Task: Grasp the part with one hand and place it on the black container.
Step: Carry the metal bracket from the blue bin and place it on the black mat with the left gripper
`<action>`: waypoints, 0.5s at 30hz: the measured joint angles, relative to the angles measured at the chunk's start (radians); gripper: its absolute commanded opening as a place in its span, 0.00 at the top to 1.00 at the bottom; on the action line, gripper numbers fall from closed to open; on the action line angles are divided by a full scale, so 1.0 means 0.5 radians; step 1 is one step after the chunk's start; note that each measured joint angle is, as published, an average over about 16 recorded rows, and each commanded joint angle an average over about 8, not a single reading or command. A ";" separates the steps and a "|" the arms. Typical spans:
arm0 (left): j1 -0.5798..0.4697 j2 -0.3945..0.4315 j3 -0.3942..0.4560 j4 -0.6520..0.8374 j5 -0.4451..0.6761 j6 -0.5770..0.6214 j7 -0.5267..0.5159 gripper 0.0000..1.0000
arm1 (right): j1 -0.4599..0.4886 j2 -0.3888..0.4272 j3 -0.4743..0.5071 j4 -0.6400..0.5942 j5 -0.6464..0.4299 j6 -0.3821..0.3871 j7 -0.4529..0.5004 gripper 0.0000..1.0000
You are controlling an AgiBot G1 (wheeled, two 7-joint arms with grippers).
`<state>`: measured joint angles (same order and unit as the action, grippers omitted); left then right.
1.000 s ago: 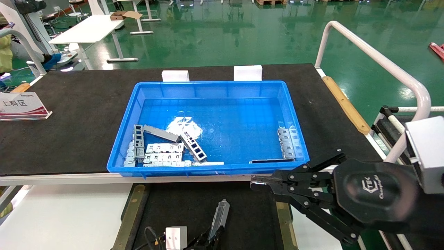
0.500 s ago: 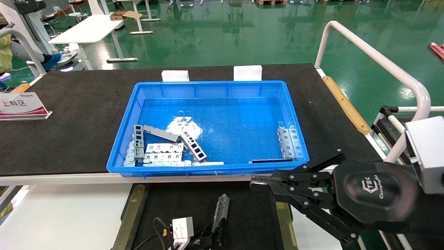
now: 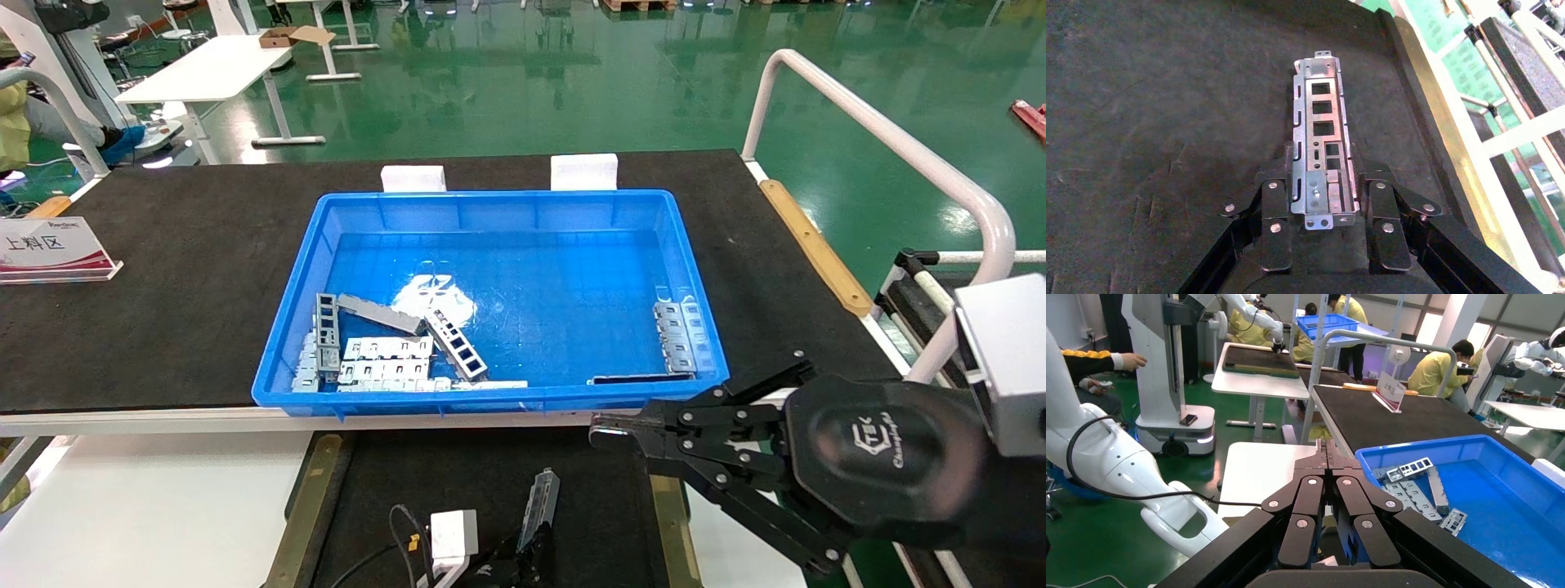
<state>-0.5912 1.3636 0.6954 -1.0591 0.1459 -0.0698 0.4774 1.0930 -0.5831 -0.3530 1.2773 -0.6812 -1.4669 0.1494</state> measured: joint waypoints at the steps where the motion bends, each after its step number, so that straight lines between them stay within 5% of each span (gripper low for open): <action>1: -0.006 -0.001 0.011 0.006 0.000 -0.003 -0.010 1.00 | 0.000 0.000 0.000 0.000 0.000 0.000 0.000 1.00; 15: -0.009 -0.011 0.012 -0.030 0.082 -0.030 -0.081 1.00 | 0.000 0.000 -0.001 0.000 0.000 0.000 0.000 1.00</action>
<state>-0.5955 1.3582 0.7014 -1.0739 0.1870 -0.0849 0.4367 1.0931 -0.5830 -0.3533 1.2773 -0.6811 -1.4668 0.1493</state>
